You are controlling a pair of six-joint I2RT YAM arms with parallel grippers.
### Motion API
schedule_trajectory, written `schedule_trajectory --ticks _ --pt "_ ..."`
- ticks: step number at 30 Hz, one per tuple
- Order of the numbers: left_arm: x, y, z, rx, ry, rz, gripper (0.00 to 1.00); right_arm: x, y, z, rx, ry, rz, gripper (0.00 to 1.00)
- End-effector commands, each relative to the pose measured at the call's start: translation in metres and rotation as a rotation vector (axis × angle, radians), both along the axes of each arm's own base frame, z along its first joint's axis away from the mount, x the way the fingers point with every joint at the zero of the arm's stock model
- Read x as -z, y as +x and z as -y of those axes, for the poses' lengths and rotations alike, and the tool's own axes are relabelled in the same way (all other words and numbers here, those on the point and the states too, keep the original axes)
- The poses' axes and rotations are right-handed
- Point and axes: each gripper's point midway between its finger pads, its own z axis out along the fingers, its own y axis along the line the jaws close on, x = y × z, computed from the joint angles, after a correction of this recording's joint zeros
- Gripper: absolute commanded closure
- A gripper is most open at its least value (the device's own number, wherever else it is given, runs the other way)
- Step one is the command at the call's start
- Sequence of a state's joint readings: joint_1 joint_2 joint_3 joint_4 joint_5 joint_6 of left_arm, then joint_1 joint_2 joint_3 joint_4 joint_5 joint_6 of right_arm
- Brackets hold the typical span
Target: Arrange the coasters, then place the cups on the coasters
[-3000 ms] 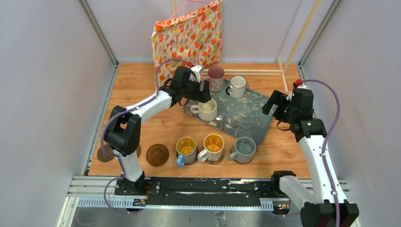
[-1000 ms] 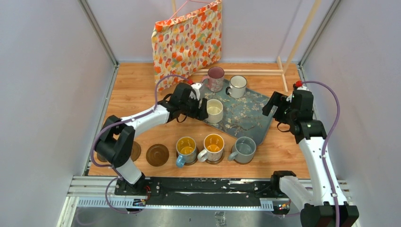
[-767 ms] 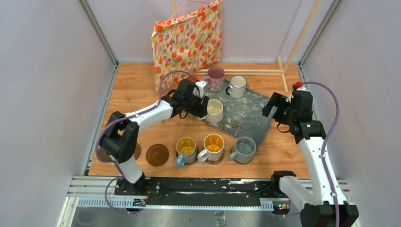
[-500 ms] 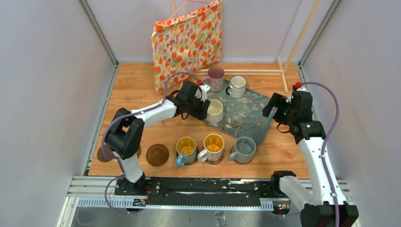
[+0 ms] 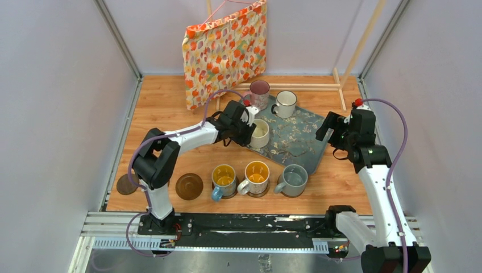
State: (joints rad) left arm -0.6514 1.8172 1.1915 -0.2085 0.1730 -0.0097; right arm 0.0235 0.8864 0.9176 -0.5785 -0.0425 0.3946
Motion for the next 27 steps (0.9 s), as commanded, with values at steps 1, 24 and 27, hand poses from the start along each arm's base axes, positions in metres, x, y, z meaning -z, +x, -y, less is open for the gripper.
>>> schedule_trajectory --ticks 1,24,27 --pt "-0.009 0.008 0.013 0.010 -0.015 0.060 0.59 0.006 -0.006 0.003 0.000 -0.027 -0.020 0.00" --pt "0.001 0.012 0.024 -0.011 0.017 0.110 0.63 0.006 -0.006 0.004 -0.001 -0.032 -0.020 0.00" --pt "0.003 0.013 0.025 -0.009 0.019 0.108 0.63 0.006 -0.006 0.004 -0.002 -0.035 -0.021 0.00"
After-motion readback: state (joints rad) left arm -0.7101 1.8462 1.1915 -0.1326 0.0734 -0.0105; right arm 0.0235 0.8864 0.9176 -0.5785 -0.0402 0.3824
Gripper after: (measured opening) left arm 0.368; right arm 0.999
